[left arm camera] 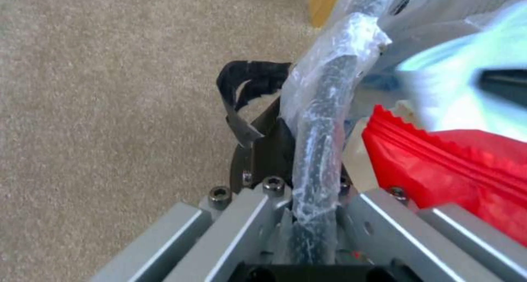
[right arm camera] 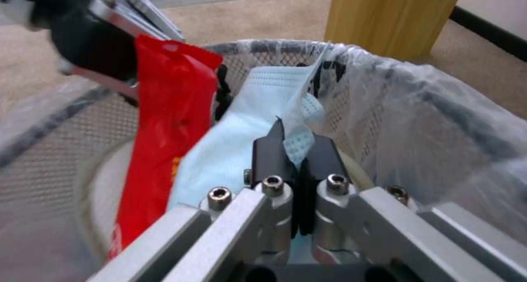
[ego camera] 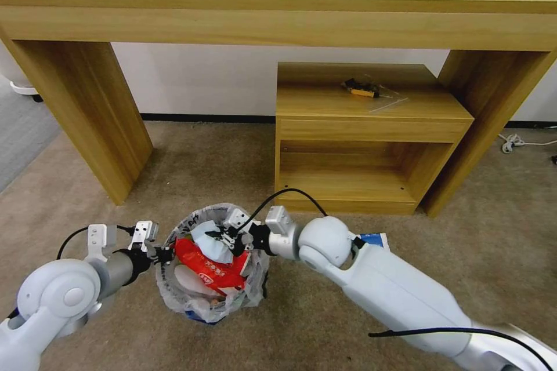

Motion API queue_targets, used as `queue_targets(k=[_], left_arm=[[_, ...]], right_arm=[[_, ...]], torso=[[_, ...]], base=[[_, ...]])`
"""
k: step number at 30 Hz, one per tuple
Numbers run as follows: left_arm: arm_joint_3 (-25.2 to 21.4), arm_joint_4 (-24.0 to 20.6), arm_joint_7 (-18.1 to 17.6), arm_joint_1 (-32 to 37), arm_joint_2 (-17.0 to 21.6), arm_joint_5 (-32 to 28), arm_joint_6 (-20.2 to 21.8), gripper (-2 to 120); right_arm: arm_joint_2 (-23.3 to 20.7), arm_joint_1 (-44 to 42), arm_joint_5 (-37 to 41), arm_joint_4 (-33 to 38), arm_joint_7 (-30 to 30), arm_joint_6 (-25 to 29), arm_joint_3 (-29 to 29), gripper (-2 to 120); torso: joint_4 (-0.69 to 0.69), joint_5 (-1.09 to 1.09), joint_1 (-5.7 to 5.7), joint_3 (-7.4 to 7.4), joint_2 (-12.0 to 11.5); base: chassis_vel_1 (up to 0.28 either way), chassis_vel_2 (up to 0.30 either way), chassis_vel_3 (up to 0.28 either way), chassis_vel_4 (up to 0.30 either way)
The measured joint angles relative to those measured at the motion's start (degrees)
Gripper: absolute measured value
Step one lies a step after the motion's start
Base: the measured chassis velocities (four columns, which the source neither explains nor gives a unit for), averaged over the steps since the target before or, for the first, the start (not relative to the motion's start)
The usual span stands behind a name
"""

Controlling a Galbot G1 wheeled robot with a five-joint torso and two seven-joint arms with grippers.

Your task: Pick up the trash bin and place the garbage on the floor into it.

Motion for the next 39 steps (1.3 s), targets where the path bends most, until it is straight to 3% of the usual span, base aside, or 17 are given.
queue_targets(k=[10, 13, 18, 21, 23, 25, 39], left_arm=[[-0.7, -0.4, 0.0, 0.3, 0.3, -0.4, 0.0, 0], [-0.7, -0.5, -0.1, 0.3, 0.2, -0.3, 0.0, 0], [-0.6, -0.6, -0.1, 0.5, 0.2, -0.3, 0.0, 0], [-0.7, -0.7, -0.1, 0.7, 0.2, -0.2, 0.0, 0], [-0.7, -0.7, -0.1, 0.8, 0.2, -0.2, 0.0, 0], [-0.7, -0.9, -0.1, 1.0, 0.1, -0.2, -0.1, 0], [-0.8, -0.8, -0.5, 1.1, -0.5, -0.1, -0.1, 0]], right_arm=[[-0.7, -0.4, -0.1, 0.4, 1.0, -0.9, -0.2, 36], [-0.7, -0.4, 0.9, 1.4, 2.3, -1.2, 0.4, 52], [-0.7, -0.4, 1.5, 2.0, 3.1, -1.2, 1.0, 66], [-1.0, -0.5, 2.2, 2.4, 3.5, -1.2, 1.2, 81], [-1.0, -0.5, 2.2, 2.5, 3.5, -1.2, 1.2, 83], [-0.9, -0.6, 2.7, 2.8, 4.2, -1.1, 1.2, 95], [-1.4, -2.3, 6.8, 3.1, 6.8, -1.0, 2.1, 100]], torso=[[-0.02, 0.00, 0.00, 0.00, 0.0], [-0.01, 0.00, 0.00, 0.00, 0.0], [-0.01, 0.00, 0.00, 0.00, 0.0], [-0.01, 0.00, 0.00, 0.00, 0.0], [-0.01, 0.00, 0.00, 0.00, 0.0], [-0.01, 0.00, 0.00, 0.00, 0.0], [-0.02, 0.00, 0.00, 0.00, 0.0]], base=[[0.000, 0.000, 0.000, 0.000], [0.000, 0.000, 0.000, 0.000], [0.000, 0.000, 0.000, 0.000], [0.000, 0.000, 0.000, 0.000], [0.000, 0.000, 0.000, 0.000], [0.000, 0.000, 0.000, 0.000], [0.000, 0.000, 0.000, 0.000]])
